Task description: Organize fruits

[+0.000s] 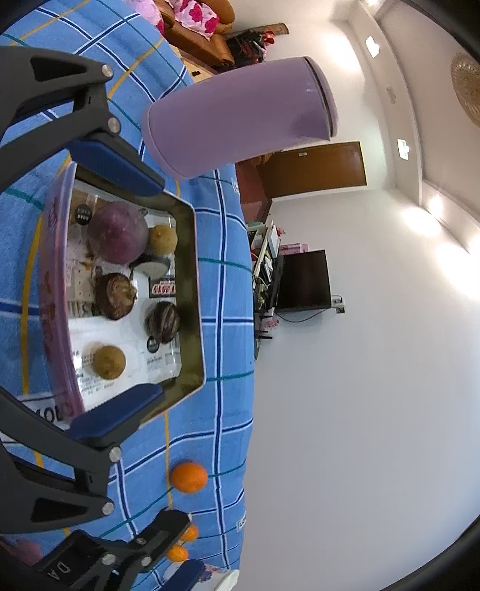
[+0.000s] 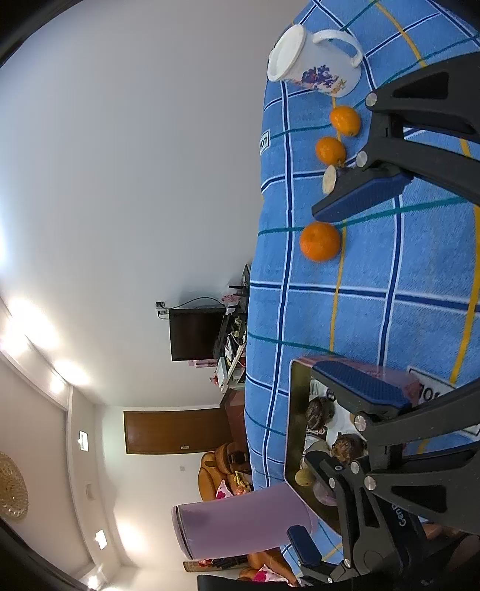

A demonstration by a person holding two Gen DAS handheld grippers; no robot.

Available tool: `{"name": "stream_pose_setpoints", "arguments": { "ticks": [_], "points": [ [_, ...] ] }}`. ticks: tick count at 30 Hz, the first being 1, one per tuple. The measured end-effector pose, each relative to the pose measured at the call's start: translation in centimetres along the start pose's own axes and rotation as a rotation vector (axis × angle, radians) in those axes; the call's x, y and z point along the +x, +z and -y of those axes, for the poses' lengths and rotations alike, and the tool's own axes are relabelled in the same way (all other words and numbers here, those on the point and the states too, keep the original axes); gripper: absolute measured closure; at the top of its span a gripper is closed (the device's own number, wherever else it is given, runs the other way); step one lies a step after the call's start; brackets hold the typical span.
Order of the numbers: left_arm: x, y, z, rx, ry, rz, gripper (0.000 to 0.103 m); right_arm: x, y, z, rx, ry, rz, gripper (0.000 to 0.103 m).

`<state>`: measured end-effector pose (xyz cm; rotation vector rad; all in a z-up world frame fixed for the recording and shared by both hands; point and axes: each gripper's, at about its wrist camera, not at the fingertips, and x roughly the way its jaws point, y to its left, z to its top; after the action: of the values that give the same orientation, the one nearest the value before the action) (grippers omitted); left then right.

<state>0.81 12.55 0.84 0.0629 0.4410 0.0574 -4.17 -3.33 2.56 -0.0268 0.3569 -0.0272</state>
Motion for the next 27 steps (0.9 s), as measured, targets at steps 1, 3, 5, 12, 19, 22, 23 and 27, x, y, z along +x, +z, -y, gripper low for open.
{"name": "stream_pose_setpoints", "arguments": {
  "ticks": [1,3,5,12,19,22,23,27],
  "points": [
    [-0.1,0.0,0.3,0.005,-0.001,0.0,0.0,-0.1,-0.1,0.2,0.002,-0.003,-0.002,0.024],
    [-0.3,-0.1,0.6,0.013,-0.006,-0.001,0.0,-0.2,-0.2,0.8,0.008,-0.009,-0.005,0.024],
    [-0.6,-0.1,1.0,0.022,-0.01,0.002,0.0,-0.4,-0.3,1.4,0.013,-0.015,-0.007,0.024],
    [-1.4,-0.3,2.4,0.062,-0.016,0.003,0.0,-1.1,-0.5,2.6,0.009,-0.027,-0.008,0.024],
    [-1.9,-0.4,3.5,0.09,-0.013,0.002,0.0,-1.6,-0.7,4.1,0.012,-0.041,-0.015,0.024],
    [-2.1,-0.5,4.0,0.105,-0.017,0.0,0.0,-1.9,-0.8,5.0,0.018,-0.054,-0.021,0.024],
    [-2.2,-0.5,4.3,0.113,-0.017,0.0,0.0,-1.9,-0.8,5.4,0.024,-0.059,-0.025,0.024],
    [-2.4,-0.6,5.0,0.129,-0.026,-0.002,0.0,-2.2,-0.9,7.1,0.044,-0.087,-0.034,0.024]
  ]
}}
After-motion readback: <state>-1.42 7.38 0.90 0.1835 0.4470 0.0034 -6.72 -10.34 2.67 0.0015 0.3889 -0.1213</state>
